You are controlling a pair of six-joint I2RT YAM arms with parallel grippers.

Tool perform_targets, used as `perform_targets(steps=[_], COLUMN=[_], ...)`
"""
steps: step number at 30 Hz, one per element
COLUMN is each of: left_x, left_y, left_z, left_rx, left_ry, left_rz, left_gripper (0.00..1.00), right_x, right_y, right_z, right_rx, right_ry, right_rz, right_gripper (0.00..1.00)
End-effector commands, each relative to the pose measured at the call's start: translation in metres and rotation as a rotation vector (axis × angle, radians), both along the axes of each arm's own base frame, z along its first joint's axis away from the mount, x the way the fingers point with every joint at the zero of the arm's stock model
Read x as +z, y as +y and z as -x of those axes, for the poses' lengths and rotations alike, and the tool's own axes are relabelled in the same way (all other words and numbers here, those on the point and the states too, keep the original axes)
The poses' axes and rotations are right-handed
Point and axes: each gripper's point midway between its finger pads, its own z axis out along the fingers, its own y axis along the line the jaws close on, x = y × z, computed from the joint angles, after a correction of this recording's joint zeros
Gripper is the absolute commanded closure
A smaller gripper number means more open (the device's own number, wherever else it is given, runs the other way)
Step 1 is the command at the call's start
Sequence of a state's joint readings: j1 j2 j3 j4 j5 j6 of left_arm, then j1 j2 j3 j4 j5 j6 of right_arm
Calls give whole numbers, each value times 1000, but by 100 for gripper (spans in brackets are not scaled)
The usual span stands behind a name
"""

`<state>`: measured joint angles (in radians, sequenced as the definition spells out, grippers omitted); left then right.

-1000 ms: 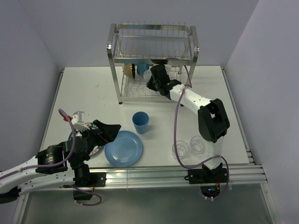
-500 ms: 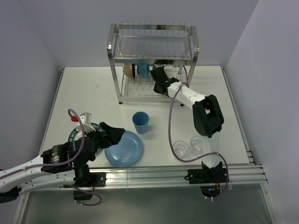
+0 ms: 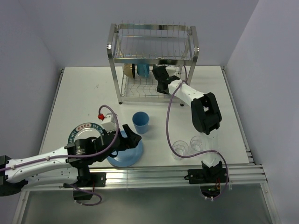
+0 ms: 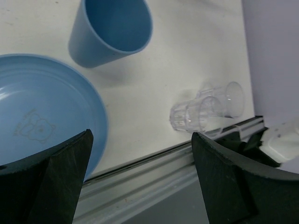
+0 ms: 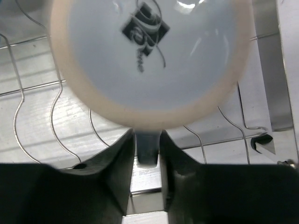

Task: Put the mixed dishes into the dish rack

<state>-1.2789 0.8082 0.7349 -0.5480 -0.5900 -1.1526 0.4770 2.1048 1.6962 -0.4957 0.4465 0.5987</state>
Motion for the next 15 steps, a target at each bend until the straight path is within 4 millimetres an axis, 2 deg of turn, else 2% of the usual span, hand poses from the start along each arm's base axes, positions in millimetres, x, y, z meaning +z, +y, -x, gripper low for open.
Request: perform_targets(steps=[1, 2, 3, 5, 6, 9, 10, 12, 13, 14, 15], left_x=[22, 20, 19, 15, 12, 1, -7, -13, -20, -26, -25], left_y=[-17, -18, -20, -26, -29, -48, -53, -65, -70, -72, -77], left_z=[5, 6, 6, 6, 7, 12, 13, 18, 20, 22, 24], left_rx=[-32, -40, -42, -51, -62, -106, -114, -142, -150, -147, -156], left_ry=[5, 12, 16, 30, 41, 77, 93, 121, 134, 150, 151], left_rz=[145, 140, 133, 105, 95, 88, 78, 108, 102, 107, 127], left_gripper=[8, 7, 7, 7, 7, 7, 7, 7, 8, 8, 9], right_x=[32, 33, 33, 34, 34, 36, 31, 41, 33, 48, 50], right_y=[-16, -16, -15, -14, -13, -6, -5, 2, 5, 8, 16], right_z=[-24, -22, -22, -20, -19, -13, -7, -3, 6, 7, 12], right_rx=[-59, -51, -48, -36, -27, 6, 7, 32, 39, 49, 84], right_ry=[-99, -96, -97, -96, -97, -96, -82, -104, -86, -127, -123], right_rz=[-5, -3, -7, -13, -21, -64, -77, -136, -150, -184, -227], right_gripper=[63, 57, 46, 38, 30, 27, 26, 26, 26, 26, 26])
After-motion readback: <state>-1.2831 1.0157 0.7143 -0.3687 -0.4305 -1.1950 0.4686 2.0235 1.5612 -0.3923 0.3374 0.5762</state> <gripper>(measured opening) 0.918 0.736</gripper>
